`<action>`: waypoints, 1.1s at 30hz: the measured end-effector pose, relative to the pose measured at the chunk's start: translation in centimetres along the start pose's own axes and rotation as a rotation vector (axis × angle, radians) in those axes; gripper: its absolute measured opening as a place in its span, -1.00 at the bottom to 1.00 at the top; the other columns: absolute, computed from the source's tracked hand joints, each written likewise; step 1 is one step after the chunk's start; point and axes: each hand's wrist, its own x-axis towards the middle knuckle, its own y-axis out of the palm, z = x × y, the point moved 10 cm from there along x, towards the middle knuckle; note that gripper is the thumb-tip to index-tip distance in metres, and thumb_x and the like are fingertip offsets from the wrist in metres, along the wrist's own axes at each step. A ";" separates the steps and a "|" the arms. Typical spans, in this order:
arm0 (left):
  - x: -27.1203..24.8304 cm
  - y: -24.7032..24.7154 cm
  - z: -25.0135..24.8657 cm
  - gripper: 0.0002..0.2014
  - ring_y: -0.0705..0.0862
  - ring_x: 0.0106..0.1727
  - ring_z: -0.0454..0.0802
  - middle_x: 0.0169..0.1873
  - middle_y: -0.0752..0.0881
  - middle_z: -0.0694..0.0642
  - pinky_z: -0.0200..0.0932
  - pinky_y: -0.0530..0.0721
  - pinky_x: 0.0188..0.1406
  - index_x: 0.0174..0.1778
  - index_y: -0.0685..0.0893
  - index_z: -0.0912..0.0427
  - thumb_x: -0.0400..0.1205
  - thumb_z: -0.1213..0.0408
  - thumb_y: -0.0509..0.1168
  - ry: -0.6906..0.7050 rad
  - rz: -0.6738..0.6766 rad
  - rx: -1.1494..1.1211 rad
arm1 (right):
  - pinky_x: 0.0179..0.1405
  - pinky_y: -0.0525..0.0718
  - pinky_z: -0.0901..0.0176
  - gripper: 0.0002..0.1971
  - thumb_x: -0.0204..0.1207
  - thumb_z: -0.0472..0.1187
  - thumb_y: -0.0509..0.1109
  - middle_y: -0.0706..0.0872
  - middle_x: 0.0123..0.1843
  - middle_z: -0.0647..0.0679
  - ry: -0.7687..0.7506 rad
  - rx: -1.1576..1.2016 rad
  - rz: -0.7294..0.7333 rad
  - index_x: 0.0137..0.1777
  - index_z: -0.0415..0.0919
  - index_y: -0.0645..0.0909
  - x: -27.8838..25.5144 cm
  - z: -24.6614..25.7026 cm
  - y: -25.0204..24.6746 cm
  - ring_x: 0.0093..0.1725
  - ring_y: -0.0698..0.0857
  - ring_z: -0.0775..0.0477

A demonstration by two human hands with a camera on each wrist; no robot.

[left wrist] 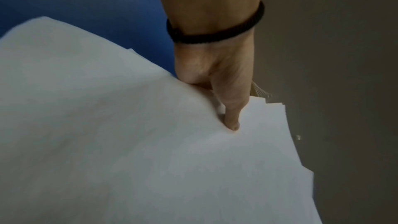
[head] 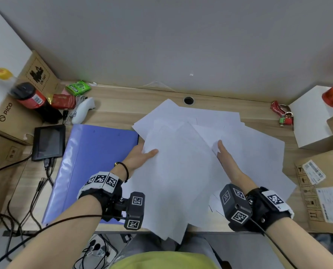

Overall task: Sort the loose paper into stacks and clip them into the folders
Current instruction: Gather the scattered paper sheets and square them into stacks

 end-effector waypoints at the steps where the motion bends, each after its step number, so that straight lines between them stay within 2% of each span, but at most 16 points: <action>1: -0.1 -0.3 -0.2 -0.59 0.72 0.23 0.06 0.22 0.74 0.04 0.01 0.68 0.23 0.40 0.56 0.11 0.64 0.11 0.35 0.003 -0.037 -0.018 | 0.36 0.50 -0.13 -0.22 0.55 0.42 -0.06 0.47 0.55 -0.15 0.016 0.061 0.059 0.59 -0.09 0.35 0.0 -0.5 0.4 0.51 0.46 -0.24; 4: -0.1 -1.4 -1.6 -0.66 0.72 0.21 0.06 0.21 0.73 0.04 -0.01 0.70 0.15 0.35 0.60 0.13 0.68 0.11 0.28 0.047 -0.165 -0.081 | 0.22 0.57 -0.09 -0.16 0.46 0.51 -0.11 0.66 0.39 -0.10 -0.030 0.320 0.221 0.50 -0.03 0.48 -0.6 -0.6 2.0 0.30 0.67 -0.12; 6: -0.3 -2.4 -3.3 -0.69 0.71 0.18 -0.02 0.21 0.72 -0.01 -0.11 0.69 0.07 0.34 0.60 0.10 0.71 0.11 0.23 0.102 -0.269 -0.158 | 0.11 0.59 -0.02 -0.17 0.49 0.49 -0.16 0.71 0.28 -0.08 -0.061 0.345 0.215 0.47 -0.05 0.51 -1.0 0.0 2.0 0.11 0.76 -0.05; 7: -0.5 -2.9 -4.5 -0.68 0.70 0.20 -0.06 0.22 0.71 -0.04 -0.13 0.67 0.10 0.36 0.59 0.08 0.72 0.09 0.20 0.137 -0.315 -0.200 | 0.13 0.60 -0.03 -0.17 0.48 0.49 -0.14 0.70 0.30 -0.07 -0.083 0.347 0.239 0.47 -0.05 0.51 -1.0 0.5 2.2 0.14 0.75 -0.07; 9: -0.9 -3.5 -6.9 -0.70 0.66 0.24 -0.15 0.22 0.69 -0.15 -0.15 0.61 0.24 0.34 0.58 -0.02 0.73 0.03 0.17 0.220 -0.361 -0.253 | 0.33 0.52 -0.10 -0.24 0.50 0.44 -0.04 0.64 0.41 -0.03 -0.168 0.279 0.271 0.50 -0.03 0.48 -1.5 2.1 2.6 0.37 0.63 -0.08; 11: -1.7 -3.3 -9.3 -0.77 0.68 0.23 -0.22 0.19 0.70 -0.22 -0.21 0.63 0.23 0.26 0.58 -0.14 0.69 0.00 0.23 0.305 -0.321 -0.255 | 0.49 0.41 -0.09 -0.43 0.58 0.25 0.19 0.59 0.46 0.09 -0.287 0.127 0.234 0.52 0.02 0.44 -1.6 3.7 2.5 0.48 0.52 0.03; 12: -1.9 -2.9 -10.2 -0.75 0.69 0.22 -0.23 0.19 0.71 -0.21 -0.22 0.66 0.20 0.24 0.58 -0.15 0.65 0.01 0.30 0.331 -0.273 -0.214 | 0.48 0.43 -0.04 -0.52 0.62 0.10 0.28 0.60 0.44 0.14 -0.351 0.031 0.201 0.51 0.04 0.44 -1.8 4.5 2.6 0.46 0.54 0.08; 14: -2.1 -1.8 -10.7 -0.65 0.70 0.22 -0.20 0.20 0.73 -0.15 -0.13 0.67 0.24 0.26 0.59 -0.12 0.56 0.09 0.43 0.338 -0.172 -0.073 | 0.41 0.53 0.01 -0.62 0.64 -0.18 0.31 0.67 0.34 0.16 -0.435 -0.099 0.092 0.44 0.02 0.48 -1.8 5.7 2.1 0.37 0.61 0.09; 16: -2.3 -1.4 -10.4 -0.63 0.71 0.21 -0.15 0.18 0.74 -0.10 0.02 0.64 0.32 0.22 0.62 -0.10 0.52 0.17 0.50 0.309 -0.136 -0.010 | 0.39 0.57 -0.05 -0.65 0.63 -0.32 0.28 0.70 0.27 0.11 -0.475 -0.111 -0.014 0.37 -0.01 0.52 -1.7 6.4 1.3 0.32 0.65 0.02; 19: -3.3 -1.8 -12.0 -0.63 0.74 0.20 -0.06 0.15 0.78 0.00 0.06 0.64 0.32 0.17 0.68 -0.03 0.46 0.22 0.54 0.357 -0.152 -0.099 | 0.36 0.59 -0.08 -0.66 0.59 -0.39 0.28 0.74 0.23 -0.02 -0.537 -0.022 -0.059 0.32 -0.12 0.56 -1.9 7.6 0.6 0.26 0.70 -0.05; 21: -4.4 -1.9 -14.2 -0.64 0.76 0.15 -0.04 0.09 0.80 0.02 -0.03 0.69 0.23 0.16 0.70 0.07 0.45 0.30 0.55 0.450 -0.131 -0.133 | 0.30 0.60 0.02 -0.68 0.57 -0.39 0.28 0.75 0.21 -0.05 -0.594 0.047 -0.045 0.28 -0.15 0.59 -2.4 8.8 0.4 0.25 0.70 -0.08; 23: -4.7 -2.1 -15.1 -0.63 0.76 0.06 -0.11 0.01 0.79 -0.08 -0.19 0.70 0.08 0.10 0.69 0.02 0.41 0.34 0.57 0.499 -0.125 -0.121 | 0.27 0.56 0.14 -0.69 0.57 -0.34 0.31 0.71 0.25 -0.06 -0.646 0.105 -0.017 0.30 -0.16 0.56 -3.0 9.6 0.3 0.27 0.66 -0.06; 25: -4.3 -1.8 -14.6 -0.60 0.71 0.02 -0.17 -0.02 0.75 -0.09 -0.24 0.69 -0.01 0.06 0.64 -0.07 0.37 0.30 0.56 0.469 -0.112 -0.063 | 0.22 0.47 0.20 -0.68 0.53 -0.30 0.33 0.63 0.21 -0.05 -0.660 0.150 -0.036 0.28 -0.18 0.52 -3.0 9.2 0.0 0.21 0.58 -0.01; 27: -3.8 -0.8 -13.1 -0.61 0.70 0.00 -0.24 0.02 0.75 -0.05 -0.28 0.68 -0.04 0.09 0.63 -0.06 0.42 0.33 0.55 0.414 -0.067 -0.004 | 0.18 0.40 0.17 -0.68 0.47 -0.36 0.29 0.55 0.13 -0.01 -0.625 0.155 -0.086 0.20 -0.10 0.48 -2.7 8.4 -0.2 0.14 0.50 0.01; 30: -3.8 0.1 -12.0 -0.77 0.70 -0.13 -0.40 -0.13 0.77 -0.21 -0.44 0.64 -0.15 0.00 0.71 0.00 0.49 0.34 0.51 0.374 -0.100 -0.001 | 0.03 0.43 0.17 -0.58 0.26 -0.38 0.21 0.54 0.07 0.03 -0.577 0.039 -0.076 0.15 -0.13 0.46 -2.9 8.2 0.9 0.06 0.50 0.03; 33: -4.6 -0.3 -13.0 -0.76 0.75 -0.13 -0.33 -0.22 0.81 -0.26 -0.36 0.70 -0.10 -0.07 0.73 -0.08 0.46 0.34 0.53 0.411 -0.148 -0.074 | 0.00 0.48 0.27 -0.55 0.35 -0.56 0.13 0.64 0.01 0.06 -0.617 0.068 -0.095 0.16 -0.15 0.50 -3.9 9.3 0.3 0.02 0.58 0.10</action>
